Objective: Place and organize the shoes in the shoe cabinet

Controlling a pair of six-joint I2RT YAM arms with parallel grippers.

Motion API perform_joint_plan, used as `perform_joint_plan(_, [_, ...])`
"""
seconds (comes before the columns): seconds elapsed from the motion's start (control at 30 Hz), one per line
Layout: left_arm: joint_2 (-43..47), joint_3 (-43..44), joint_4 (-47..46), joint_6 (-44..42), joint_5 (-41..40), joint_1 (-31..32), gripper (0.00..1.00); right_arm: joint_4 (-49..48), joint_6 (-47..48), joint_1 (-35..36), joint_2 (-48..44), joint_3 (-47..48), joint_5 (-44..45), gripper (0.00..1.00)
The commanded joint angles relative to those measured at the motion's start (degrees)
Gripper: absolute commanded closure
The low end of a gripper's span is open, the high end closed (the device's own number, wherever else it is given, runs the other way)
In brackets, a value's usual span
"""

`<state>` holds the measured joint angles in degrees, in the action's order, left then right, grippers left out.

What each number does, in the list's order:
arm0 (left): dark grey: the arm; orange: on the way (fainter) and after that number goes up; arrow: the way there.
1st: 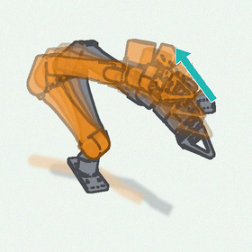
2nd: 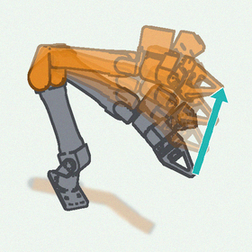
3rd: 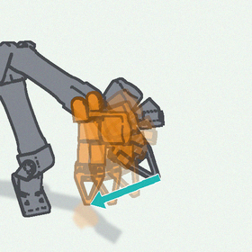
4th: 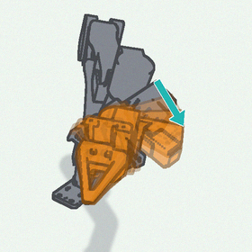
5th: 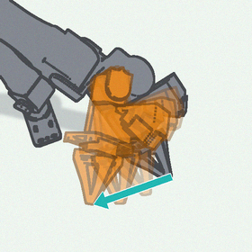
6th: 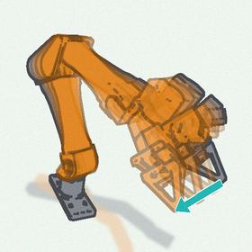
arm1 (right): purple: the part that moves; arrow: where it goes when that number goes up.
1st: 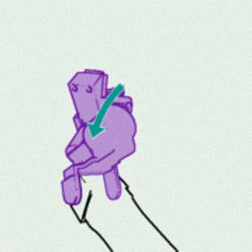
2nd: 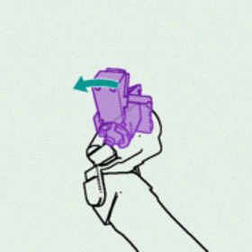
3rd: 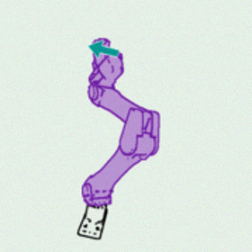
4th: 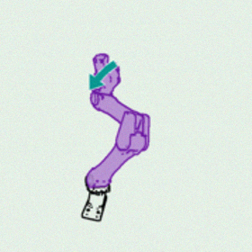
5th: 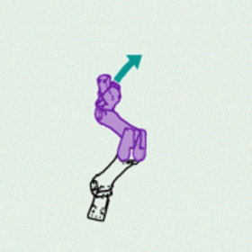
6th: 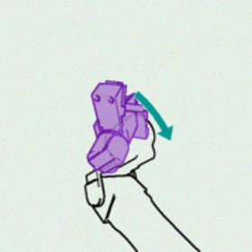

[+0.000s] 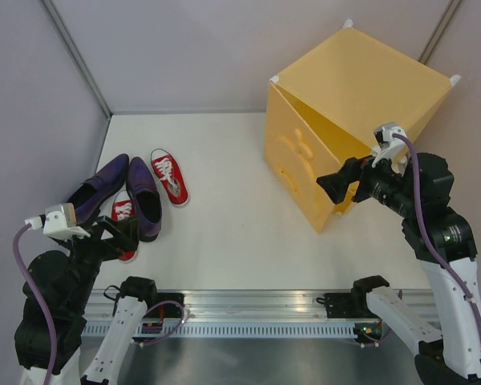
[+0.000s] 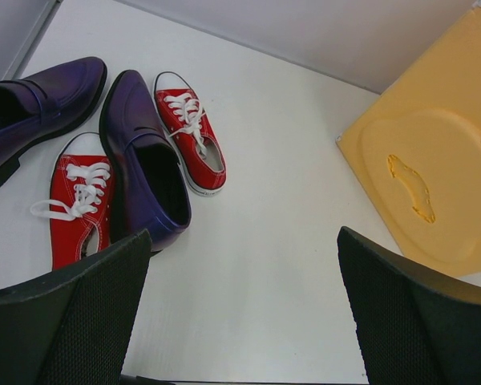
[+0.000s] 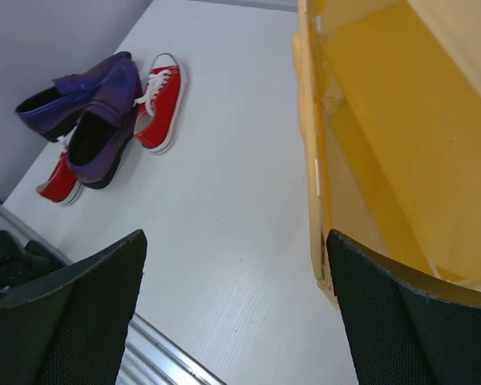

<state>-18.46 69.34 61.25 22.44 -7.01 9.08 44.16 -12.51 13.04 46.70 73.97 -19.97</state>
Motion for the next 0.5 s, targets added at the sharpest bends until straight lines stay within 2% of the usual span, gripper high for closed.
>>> perform_joint_plan(0.0, [-1.1, 0.2, -0.2, 0.2, 1.7, 0.1, 0.0, -2.1, -1.9, 0.3, 0.2, -0.2, -10.7, 0.04])
perform_joint_plan(0.33, [-0.7, -0.7, -0.1, 0.3, 2.2, 0.1, 0.0, -12.6, -9.0, 0.7, 2.2, -3.1, -19.3, 0.04])
perform_joint_plan(0.47, [-1.0, -1.8, -0.1, 0.7, 2.7, 0.1, 0.0, -16.2, -11.6, 3.1, 4.0, -3.3, -19.1, 0.05])
